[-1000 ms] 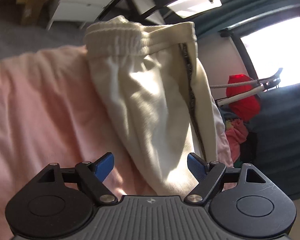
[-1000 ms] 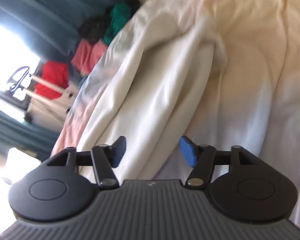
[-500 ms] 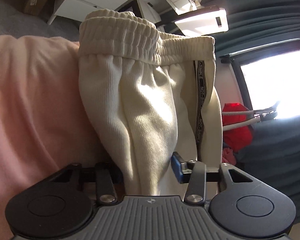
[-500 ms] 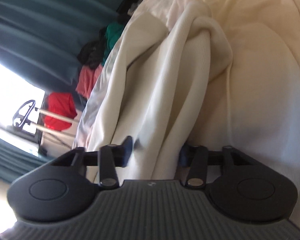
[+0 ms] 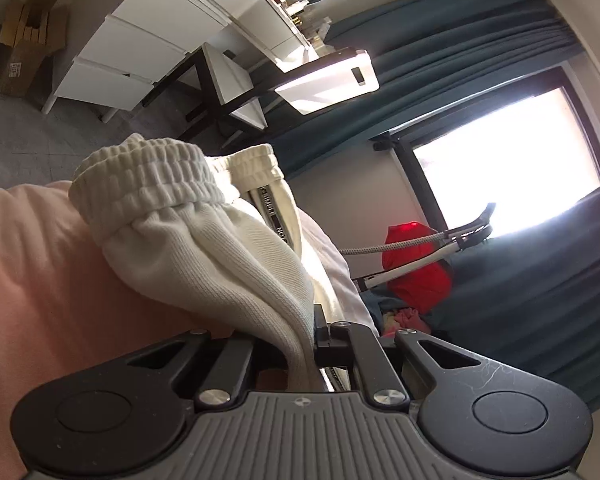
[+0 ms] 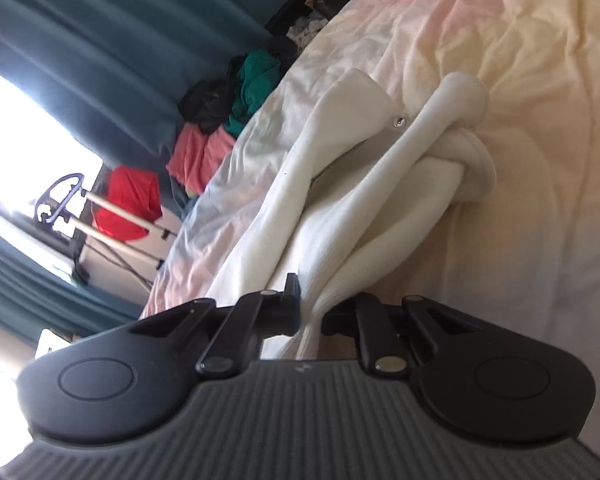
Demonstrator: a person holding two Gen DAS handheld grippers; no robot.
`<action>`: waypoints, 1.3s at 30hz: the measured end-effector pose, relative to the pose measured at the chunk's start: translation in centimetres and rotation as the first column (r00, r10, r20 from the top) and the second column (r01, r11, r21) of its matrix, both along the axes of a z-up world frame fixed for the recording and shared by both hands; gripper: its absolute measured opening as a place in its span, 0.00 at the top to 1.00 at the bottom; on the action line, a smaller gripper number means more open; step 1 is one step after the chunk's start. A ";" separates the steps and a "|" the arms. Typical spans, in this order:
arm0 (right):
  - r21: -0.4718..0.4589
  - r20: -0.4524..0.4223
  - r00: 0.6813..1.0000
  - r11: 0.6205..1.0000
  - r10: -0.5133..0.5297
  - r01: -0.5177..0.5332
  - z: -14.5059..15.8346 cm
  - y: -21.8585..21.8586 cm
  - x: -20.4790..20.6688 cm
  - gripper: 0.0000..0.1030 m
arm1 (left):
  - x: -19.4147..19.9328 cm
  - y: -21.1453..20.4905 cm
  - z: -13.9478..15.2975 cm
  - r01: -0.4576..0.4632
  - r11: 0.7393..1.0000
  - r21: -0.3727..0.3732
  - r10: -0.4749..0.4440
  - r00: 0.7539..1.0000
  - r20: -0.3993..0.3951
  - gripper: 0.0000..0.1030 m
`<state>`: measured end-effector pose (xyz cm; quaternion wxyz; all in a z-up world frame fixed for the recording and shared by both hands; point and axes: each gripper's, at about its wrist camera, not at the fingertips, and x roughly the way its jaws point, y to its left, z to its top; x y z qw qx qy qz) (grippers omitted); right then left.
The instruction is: Fold clothes
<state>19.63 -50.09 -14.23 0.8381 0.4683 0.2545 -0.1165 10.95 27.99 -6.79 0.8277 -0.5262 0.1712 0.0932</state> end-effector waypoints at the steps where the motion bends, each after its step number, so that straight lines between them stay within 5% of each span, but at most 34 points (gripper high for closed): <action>1: 0.029 -0.014 1.000 1.000 0.000 0.001 0.2 -0.4 -0.9 0.89 | -0.9 0.3 0.5 0.003 1.000 -0.011 -0.003 1.000 -0.002 0.93; 4: 0.133 -0.025 1.000 0.991 -0.006 0.009 0.8 -1.0 -4.3 0.89 | -3.8 1.1 2.2 0.009 0.999 -0.034 -0.010 1.000 -0.014 0.93; 9: 0.065 -0.125 0.992 0.998 0.018 -0.010 1.4 -0.1 -8.5 0.89 | -8.7 1.7 2.8 0.027 0.999 0.018 -0.025 0.991 -0.135 0.92; 14: 0.256 -0.249 0.968 0.961 -0.035 0.100 -2.7 -1.3 -10.5 0.86 | -10.0 1.4 1.7 0.086 0.992 0.090 -0.058 0.960 -0.275 0.89; 17: 0.215 -0.271 0.960 0.967 -0.073 0.134 -2.0 -0.7 -11.4 0.77 | -10.2 0.0 2.6 0.116 0.972 0.204 -0.047 0.948 -0.314 0.81; 20: 0.169 -0.290 0.950 0.971 -0.113 0.167 -1.2 -0.1 -12.4 0.70 | -10.9 -2.5 3.8 0.145 0.934 0.328 -0.028 0.941 -0.336 0.52; 23: 0.123 -0.307 0.939 0.972 -0.153 0.198 -0.4 0.6 -13.4 0.58 | -11.9 -5.6 5.1 0.176 0.871 0.458 -0.011 0.940 -0.341 0.40; 26: 0.048 -0.313 0.930 0.974 -0.194 0.220 0.6 1.5 -14.3 0.56 | -12.7 -9.3 5.8 0.243 0.793 0.559 -0.028 0.931 -0.365 0.34; 33: -0.318 -0.224 0.942 0.933 -0.249 0.171 4.3 5.3 -14.7 0.56 | -12.1 -20.3 5.6 0.445 0.539 0.715 -0.249 0.895 -0.370 0.27; 36: -0.350 -0.194 0.952 0.923 -0.237 0.159 4.8 5.5 -14.3 0.56 | -10.0 -25.2 4.9 0.533 0.436 0.725 -0.392 0.838 -0.380 0.27; 39: -0.329 -0.178 0.964 0.935 -0.196 0.130 4.8 5.3 -13.3 0.54 | -6.2 -30.2 3.2 0.652 0.340 0.678 -0.536 0.726 -0.430 0.27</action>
